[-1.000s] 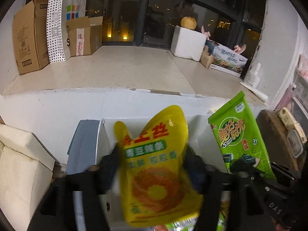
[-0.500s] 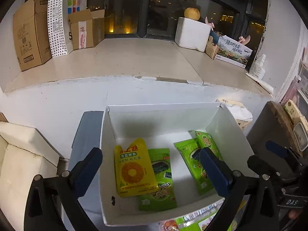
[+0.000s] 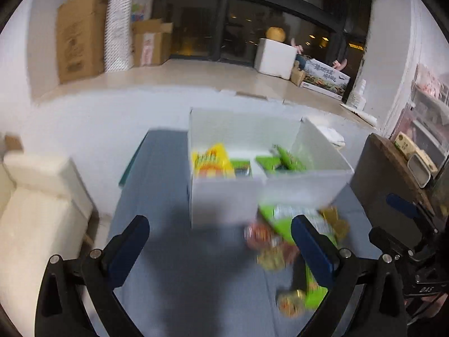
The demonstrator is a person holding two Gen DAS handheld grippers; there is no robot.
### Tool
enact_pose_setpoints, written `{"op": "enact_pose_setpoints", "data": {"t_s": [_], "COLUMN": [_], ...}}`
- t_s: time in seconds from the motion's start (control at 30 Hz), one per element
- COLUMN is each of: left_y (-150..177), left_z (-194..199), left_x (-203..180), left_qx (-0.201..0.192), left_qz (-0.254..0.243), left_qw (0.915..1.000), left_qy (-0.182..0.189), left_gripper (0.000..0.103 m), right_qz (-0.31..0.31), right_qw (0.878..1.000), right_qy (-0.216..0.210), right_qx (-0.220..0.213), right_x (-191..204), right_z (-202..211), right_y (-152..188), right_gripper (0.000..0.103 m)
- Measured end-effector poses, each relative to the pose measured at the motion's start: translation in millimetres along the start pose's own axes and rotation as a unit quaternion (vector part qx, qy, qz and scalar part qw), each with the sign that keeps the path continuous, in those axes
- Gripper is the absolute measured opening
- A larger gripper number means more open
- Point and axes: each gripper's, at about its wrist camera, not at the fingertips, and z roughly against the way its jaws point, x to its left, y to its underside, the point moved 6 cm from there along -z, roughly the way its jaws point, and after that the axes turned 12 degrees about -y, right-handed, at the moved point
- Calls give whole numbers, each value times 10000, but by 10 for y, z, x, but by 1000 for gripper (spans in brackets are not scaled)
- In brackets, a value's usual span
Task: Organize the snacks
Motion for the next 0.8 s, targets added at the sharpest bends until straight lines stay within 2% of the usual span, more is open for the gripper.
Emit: {"op": "enact_pose_setpoints", "data": {"t_s": [0.1,0.23,0.37,0.63,0.67,0.8], "left_y": [457,748,783,754,758,773], "left_z": [85,100,100,84,77,72], "left_x": [-20,-159,-262,-257,-257,-263], "left_qx": [152,350,329,350,369,387], "left_qz": [6,-195,-356,-330,-325,-347], "left_qw": [9999,9990,9987,9986,9985,9984], "left_qy": [67,211,187,241,256,240], "left_gripper": [103,103,103,103,103,103], "right_qz": [-30,101,165,509,577,679], "right_qw": [9999,9985,9972,9928,9918,9876], "right_qy": [-154,-272,-341,-69,-2,160], "right_qx": [61,464,651,1079,1140,1407], "right_x": [99,126,50,-100,-111,-171], "right_z": [67,-146,-438,-1016,-1065,-1247], "right_y": [324,529,507,399,398,381], "right_gripper": [103,103,103,102,100,76]}}
